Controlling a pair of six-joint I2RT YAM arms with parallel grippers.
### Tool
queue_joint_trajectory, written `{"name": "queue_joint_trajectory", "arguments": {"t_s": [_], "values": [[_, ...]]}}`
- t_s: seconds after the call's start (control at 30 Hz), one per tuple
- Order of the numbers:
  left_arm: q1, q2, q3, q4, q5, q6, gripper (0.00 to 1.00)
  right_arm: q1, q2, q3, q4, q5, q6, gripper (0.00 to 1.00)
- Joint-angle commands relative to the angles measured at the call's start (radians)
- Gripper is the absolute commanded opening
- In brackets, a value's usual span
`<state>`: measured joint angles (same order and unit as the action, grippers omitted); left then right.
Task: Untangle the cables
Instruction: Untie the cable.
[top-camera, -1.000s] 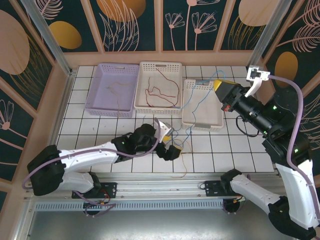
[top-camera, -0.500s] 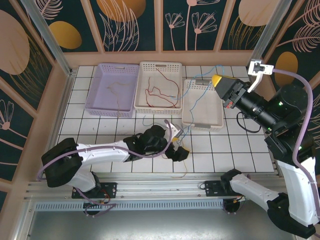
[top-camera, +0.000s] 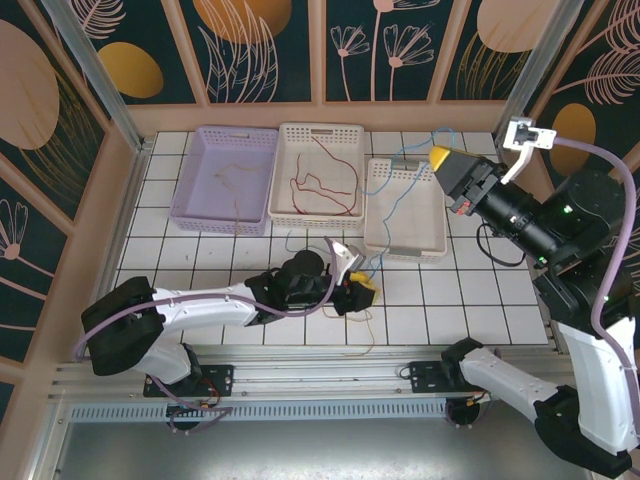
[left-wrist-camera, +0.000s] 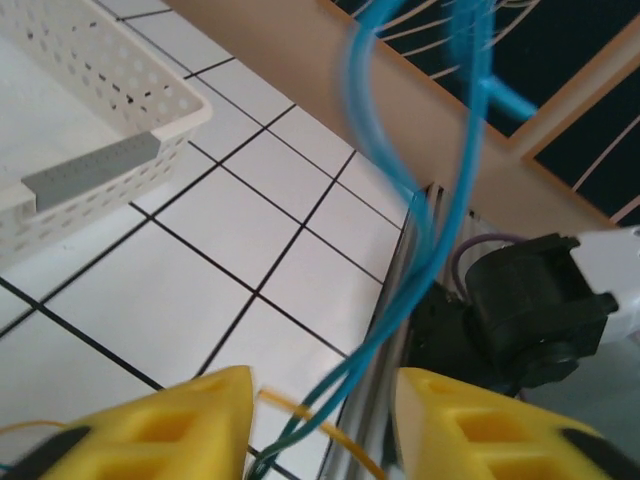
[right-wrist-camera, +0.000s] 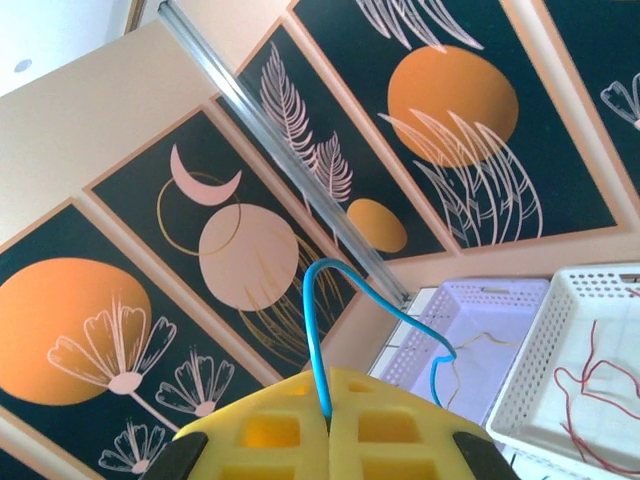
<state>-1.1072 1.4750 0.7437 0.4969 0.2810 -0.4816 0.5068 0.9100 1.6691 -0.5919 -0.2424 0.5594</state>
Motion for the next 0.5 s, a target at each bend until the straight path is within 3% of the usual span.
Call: {"name": "queue_joint_trajectory", "arguments": {"t_s": [0.0, 0.1, 0.47], "values": [[-0.007, -0.014, -0.014, -0.021, 0.011, 0.024, 0.21, 0.007, -0.009, 0.04, -0.008, 0.066, 0.0, 0.0], [-0.007, -0.038, -0.03, -0.056, 0.002, 0.033, 0.0, 0.007, -0.017, 0.046, -0.017, 0.138, -0.008, 0.0], [-0.008, -0.245, -0.16, -0.298, -0.12, 0.048, 0.0, 0.007, 0.003, 0.142, -0.056, 0.427, -0.077, 0.0]]}}
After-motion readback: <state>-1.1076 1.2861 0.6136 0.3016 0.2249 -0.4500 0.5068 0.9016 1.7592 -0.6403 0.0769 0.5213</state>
